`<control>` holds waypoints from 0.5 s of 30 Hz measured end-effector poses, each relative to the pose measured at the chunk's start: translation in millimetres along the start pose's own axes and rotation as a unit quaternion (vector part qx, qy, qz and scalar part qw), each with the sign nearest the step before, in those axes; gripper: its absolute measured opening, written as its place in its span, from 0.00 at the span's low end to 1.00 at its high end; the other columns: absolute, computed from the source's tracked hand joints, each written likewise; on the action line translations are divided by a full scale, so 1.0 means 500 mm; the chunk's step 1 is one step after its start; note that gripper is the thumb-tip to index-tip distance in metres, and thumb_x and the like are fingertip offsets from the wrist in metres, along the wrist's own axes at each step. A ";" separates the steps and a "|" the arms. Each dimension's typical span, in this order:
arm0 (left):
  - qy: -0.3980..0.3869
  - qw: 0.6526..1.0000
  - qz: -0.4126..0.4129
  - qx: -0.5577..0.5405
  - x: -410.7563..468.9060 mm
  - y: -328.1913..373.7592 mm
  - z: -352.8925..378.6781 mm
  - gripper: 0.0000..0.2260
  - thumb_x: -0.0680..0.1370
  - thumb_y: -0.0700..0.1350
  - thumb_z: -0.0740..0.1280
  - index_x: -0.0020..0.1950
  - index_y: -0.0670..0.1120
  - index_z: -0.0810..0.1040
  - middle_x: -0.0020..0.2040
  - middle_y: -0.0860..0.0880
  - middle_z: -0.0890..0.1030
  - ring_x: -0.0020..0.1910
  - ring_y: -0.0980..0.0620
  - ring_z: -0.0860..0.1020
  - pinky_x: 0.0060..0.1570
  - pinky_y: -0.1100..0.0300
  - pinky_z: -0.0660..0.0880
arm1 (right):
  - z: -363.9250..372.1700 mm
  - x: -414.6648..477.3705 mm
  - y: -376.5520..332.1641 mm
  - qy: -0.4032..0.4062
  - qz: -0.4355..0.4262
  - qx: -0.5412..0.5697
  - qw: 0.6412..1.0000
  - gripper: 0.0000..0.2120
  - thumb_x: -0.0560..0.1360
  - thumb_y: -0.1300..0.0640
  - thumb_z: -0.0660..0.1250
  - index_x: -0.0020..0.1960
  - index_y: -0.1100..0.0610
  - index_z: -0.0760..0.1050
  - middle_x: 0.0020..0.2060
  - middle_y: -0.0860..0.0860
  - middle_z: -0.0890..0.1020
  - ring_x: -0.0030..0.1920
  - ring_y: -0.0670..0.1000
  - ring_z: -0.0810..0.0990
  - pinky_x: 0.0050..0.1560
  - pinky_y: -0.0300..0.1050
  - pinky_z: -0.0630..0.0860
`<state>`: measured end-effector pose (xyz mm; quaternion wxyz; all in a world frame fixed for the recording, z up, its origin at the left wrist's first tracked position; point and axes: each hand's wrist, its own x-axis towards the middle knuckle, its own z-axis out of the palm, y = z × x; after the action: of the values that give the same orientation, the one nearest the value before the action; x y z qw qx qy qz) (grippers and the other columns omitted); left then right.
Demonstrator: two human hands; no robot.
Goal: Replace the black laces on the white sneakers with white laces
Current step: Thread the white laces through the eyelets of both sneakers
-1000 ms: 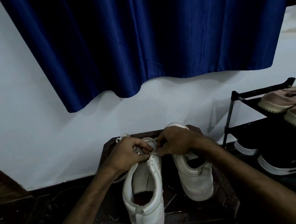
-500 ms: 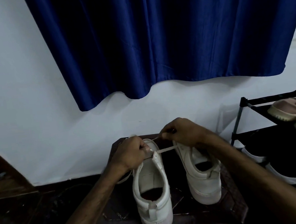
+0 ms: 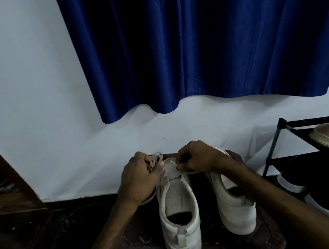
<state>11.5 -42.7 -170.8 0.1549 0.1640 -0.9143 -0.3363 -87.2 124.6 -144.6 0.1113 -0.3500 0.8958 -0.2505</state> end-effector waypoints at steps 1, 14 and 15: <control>-0.033 0.999 -0.006 -0.001 -0.009 0.000 -0.002 0.18 0.73 0.64 0.67 0.46 0.49 0.74 0.44 0.54 0.79 0.44 0.53 0.78 0.43 0.58 0.71 | -0.004 0.001 0.001 0.002 0.012 0.010 1.000 0.01 0.72 0.58 0.72 0.42 0.52 0.82 0.35 0.42 0.80 0.40 0.42 0.76 0.44 0.35 0.71; -0.125 0.985 0.014 0.118 -0.032 0.066 -0.013 0.12 0.71 0.54 0.70 0.47 0.49 0.73 0.51 0.46 0.77 0.54 0.45 0.78 0.44 0.60 0.69 | 0.014 0.020 -0.049 -0.019 0.055 0.121 0.991 0.12 0.72 0.60 0.72 0.31 0.50 0.77 0.25 0.45 0.78 0.27 0.43 0.75 0.26 0.30 0.67; -0.148 0.979 0.017 0.139 -0.028 0.074 -0.013 0.09 0.71 0.51 0.70 0.41 0.49 0.72 0.47 0.46 0.79 0.52 0.45 0.79 0.43 0.59 0.71 | 0.012 0.023 -0.049 -0.019 0.058 0.130 0.990 0.11 0.71 0.60 0.72 0.32 0.51 0.78 0.25 0.46 0.77 0.27 0.43 0.75 0.26 0.30 0.67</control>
<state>19.2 -14.0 -143.7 -0.0011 0.1166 -0.9676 -0.2238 -79.6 99.4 -137.0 0.1869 -0.2844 0.8723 -0.3512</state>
